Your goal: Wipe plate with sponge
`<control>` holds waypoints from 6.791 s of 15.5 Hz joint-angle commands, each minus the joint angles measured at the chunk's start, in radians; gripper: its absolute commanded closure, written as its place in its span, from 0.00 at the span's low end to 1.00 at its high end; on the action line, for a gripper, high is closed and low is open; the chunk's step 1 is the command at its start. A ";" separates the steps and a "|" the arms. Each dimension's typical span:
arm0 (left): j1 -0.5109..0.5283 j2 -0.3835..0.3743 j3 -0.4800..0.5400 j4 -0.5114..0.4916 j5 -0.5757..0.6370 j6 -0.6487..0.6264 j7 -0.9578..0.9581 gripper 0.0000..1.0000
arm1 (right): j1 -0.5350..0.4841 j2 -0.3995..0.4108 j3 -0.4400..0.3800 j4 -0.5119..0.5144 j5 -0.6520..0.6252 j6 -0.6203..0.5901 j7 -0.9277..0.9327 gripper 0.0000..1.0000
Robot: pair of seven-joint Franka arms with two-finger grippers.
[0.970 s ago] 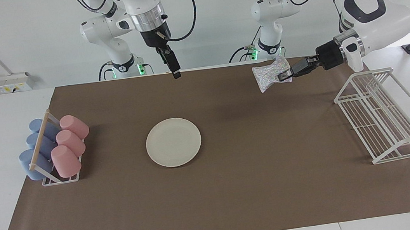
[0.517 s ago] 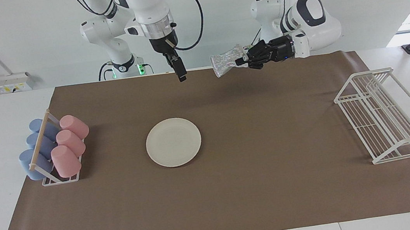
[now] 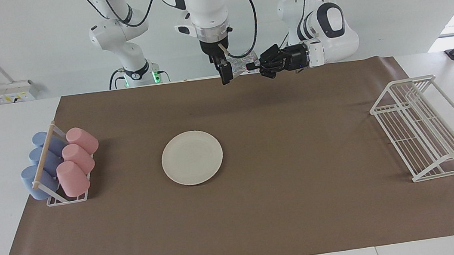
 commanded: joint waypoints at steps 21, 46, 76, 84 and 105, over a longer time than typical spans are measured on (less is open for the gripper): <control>0.016 0.002 0.012 -0.007 -0.019 -0.030 0.019 1.00 | 0.055 -0.002 0.001 -0.079 0.043 0.211 0.206 0.36; 0.016 0.007 0.012 0.009 0.021 -0.011 -0.078 0.00 | -0.358 -0.082 -0.005 -0.288 0.041 0.246 -0.718 1.00; 0.056 0.070 0.001 0.199 1.234 0.286 -0.575 0.00 | -0.337 0.050 -0.006 -0.773 -0.072 0.999 -0.961 1.00; 0.060 0.070 0.002 0.199 1.234 0.288 -0.576 0.00 | -0.246 0.056 -0.003 -0.802 -0.069 1.050 -0.768 1.00; 0.088 0.070 0.002 0.196 1.234 0.288 -0.585 0.00 | -0.247 0.061 -0.003 -0.839 -0.069 1.113 -0.784 1.00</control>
